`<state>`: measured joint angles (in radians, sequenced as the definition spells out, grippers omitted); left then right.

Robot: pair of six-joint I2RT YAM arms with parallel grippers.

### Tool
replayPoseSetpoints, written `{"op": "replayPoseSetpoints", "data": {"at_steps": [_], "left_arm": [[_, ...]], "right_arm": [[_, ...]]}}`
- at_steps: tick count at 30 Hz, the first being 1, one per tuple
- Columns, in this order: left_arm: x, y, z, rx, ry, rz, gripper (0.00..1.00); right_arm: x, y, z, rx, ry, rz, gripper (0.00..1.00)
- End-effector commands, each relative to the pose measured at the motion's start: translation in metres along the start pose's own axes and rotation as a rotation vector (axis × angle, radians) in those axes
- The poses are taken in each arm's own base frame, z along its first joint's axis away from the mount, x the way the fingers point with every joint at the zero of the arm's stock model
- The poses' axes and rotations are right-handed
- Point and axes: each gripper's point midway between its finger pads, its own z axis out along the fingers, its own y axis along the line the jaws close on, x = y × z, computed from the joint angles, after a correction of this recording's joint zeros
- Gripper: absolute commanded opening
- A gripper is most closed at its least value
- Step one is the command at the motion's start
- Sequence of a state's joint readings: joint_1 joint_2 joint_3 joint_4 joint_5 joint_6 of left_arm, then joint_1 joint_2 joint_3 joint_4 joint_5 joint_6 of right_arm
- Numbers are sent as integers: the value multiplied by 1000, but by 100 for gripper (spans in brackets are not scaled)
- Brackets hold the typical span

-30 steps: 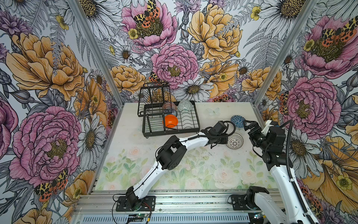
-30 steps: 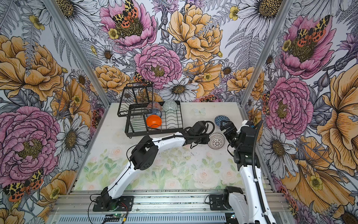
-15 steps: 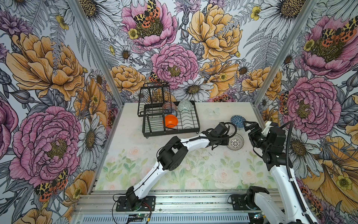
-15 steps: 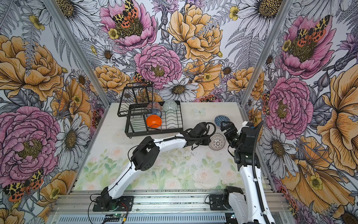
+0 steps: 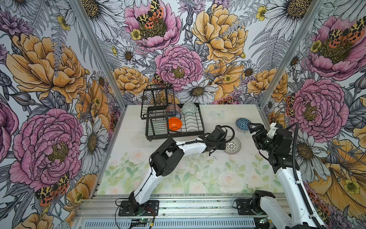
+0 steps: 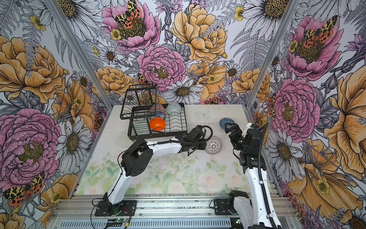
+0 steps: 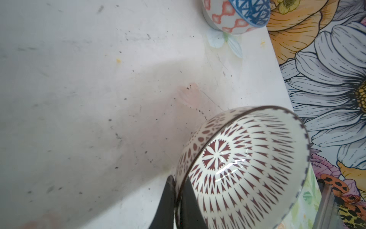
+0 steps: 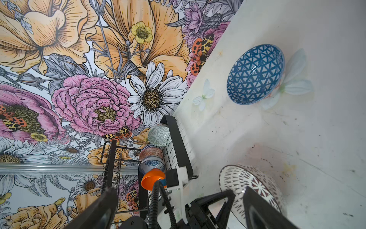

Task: Load bowls into a dish rack
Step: Pick up the bowl from the middle-right of the table, then place the bowl in the dish rack.

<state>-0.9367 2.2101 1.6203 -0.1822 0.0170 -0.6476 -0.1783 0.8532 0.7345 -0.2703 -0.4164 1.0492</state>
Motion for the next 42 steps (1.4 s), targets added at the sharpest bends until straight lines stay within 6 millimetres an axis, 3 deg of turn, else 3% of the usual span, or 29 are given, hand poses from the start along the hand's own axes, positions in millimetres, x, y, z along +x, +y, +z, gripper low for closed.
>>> {"op": "replayPoseSetpoints", "data": {"at_steps": [1, 6, 14, 20, 21, 23, 27, 37, 38, 42], "left_arm": [[-64, -21, -47, 60, -239, 0, 0], [-89, -8, -81, 65, -361, -48, 0], [-125, 4, -130, 45, -567, -79, 0], [-135, 24, -150, -19, -720, -131, 0], [-142, 22, -167, -9, -766, -147, 0], [-145, 27, -175, -21, -820, -170, 0], [-148, 30, -186, -43, -911, -184, 0], [-144, 17, -212, -34, -1111, -118, 0], [-139, 22, -197, -54, -1092, -102, 0], [-136, 24, -198, -49, -1116, -95, 0]], "right_arm": [[-12, 34, -8, -95, -31, -15, 99], [-11, 56, -11, -153, -42, -14, 99], [12, 89, -1, -209, 18, -9, 99], [26, 116, 9, -300, 70, 44, 99], [29, 122, 10, -321, 77, 55, 99], [33, 131, 12, -346, 82, 68, 99], [43, 146, 20, -365, 104, 61, 99], [62, 184, 51, -413, 172, 98, 97], [64, 186, 53, -413, 176, 98, 96], [67, 192, 61, -410, 175, 102, 93]]}}
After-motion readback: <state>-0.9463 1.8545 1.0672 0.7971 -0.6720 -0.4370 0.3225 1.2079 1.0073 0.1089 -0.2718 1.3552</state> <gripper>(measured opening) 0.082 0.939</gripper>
